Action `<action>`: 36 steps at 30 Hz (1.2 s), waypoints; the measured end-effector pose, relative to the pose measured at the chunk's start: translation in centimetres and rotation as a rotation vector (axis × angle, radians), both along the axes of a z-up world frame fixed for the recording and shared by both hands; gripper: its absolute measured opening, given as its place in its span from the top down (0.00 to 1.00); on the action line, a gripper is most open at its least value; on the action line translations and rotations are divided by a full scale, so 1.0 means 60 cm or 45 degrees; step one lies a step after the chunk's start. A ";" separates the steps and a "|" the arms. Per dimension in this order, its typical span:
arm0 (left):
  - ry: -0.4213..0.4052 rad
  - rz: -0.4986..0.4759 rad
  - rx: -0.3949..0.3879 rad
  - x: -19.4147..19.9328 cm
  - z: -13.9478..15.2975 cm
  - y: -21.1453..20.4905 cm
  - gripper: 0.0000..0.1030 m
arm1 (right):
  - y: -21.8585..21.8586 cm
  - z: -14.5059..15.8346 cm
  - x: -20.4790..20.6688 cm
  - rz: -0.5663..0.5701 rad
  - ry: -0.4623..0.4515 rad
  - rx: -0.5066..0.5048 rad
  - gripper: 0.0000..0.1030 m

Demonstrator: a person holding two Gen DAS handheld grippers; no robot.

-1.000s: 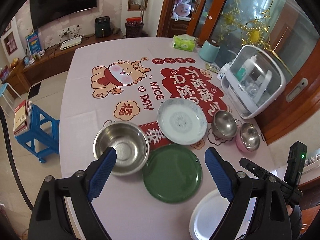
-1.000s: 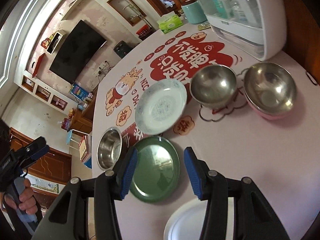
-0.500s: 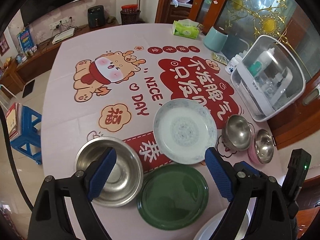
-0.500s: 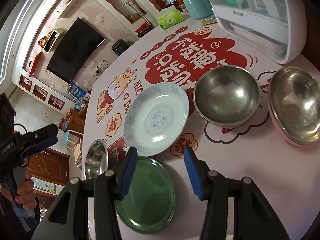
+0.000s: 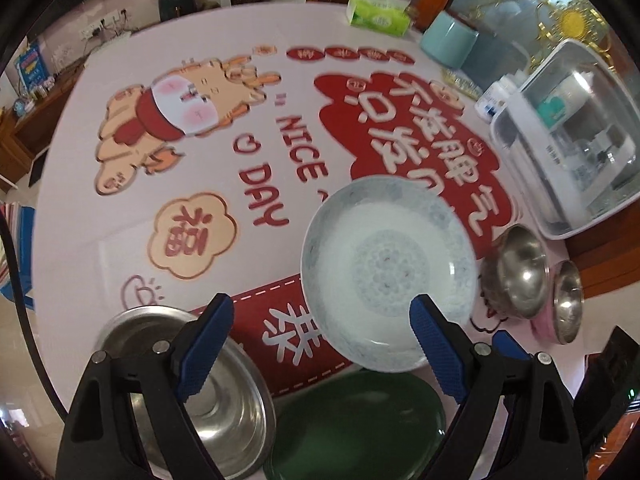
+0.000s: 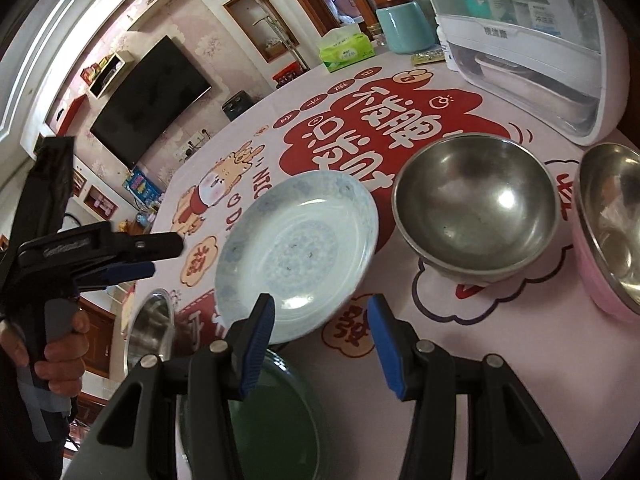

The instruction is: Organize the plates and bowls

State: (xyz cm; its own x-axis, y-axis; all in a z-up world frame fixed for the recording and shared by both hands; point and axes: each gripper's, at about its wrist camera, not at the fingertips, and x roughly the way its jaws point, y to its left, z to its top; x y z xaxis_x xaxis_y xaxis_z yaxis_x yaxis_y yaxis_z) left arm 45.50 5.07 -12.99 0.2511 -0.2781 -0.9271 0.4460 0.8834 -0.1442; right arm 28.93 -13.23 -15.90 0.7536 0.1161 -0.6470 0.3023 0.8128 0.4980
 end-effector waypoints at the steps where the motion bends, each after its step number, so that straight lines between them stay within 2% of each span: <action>1: 0.007 -0.001 0.002 0.003 -0.010 -0.003 0.15 | 0.003 -0.005 0.004 0.005 0.001 -0.015 0.53; 7: 0.065 0.004 0.005 0.023 -0.063 -0.011 0.16 | 0.020 -0.021 0.022 0.046 0.011 -0.110 0.53; 11: 0.101 0.009 -0.007 0.033 -0.084 -0.014 0.21 | 0.026 -0.027 0.029 0.057 0.010 -0.147 0.53; 15: 0.102 0.004 0.009 0.036 -0.097 -0.020 0.22 | 0.027 -0.031 0.031 0.061 -0.015 -0.137 0.53; 18: 0.109 -0.010 0.016 0.035 -0.107 -0.025 0.33 | 0.030 -0.033 0.033 0.058 -0.029 -0.151 0.53; 21: 0.089 -0.009 0.046 0.034 -0.110 -0.030 0.38 | 0.029 -0.037 0.035 0.054 -0.029 -0.143 0.54; 23: 0.075 -0.016 0.058 0.033 -0.111 -0.033 0.39 | 0.027 -0.039 0.035 0.044 -0.029 -0.140 0.57; 27: 0.047 -0.034 0.086 0.032 -0.112 -0.040 0.49 | 0.024 -0.043 0.034 0.025 -0.019 -0.134 0.64; 30: 0.064 -0.041 0.063 0.033 -0.116 -0.040 0.63 | 0.022 -0.045 0.034 0.012 -0.008 -0.132 0.70; 34: 0.066 -0.035 0.057 0.034 -0.123 -0.041 0.68 | 0.016 -0.049 0.033 -0.005 0.000 -0.120 0.78; 36: 0.069 -0.031 0.037 0.035 -0.124 -0.040 0.73 | 0.014 -0.049 0.032 -0.005 -0.005 -0.107 0.78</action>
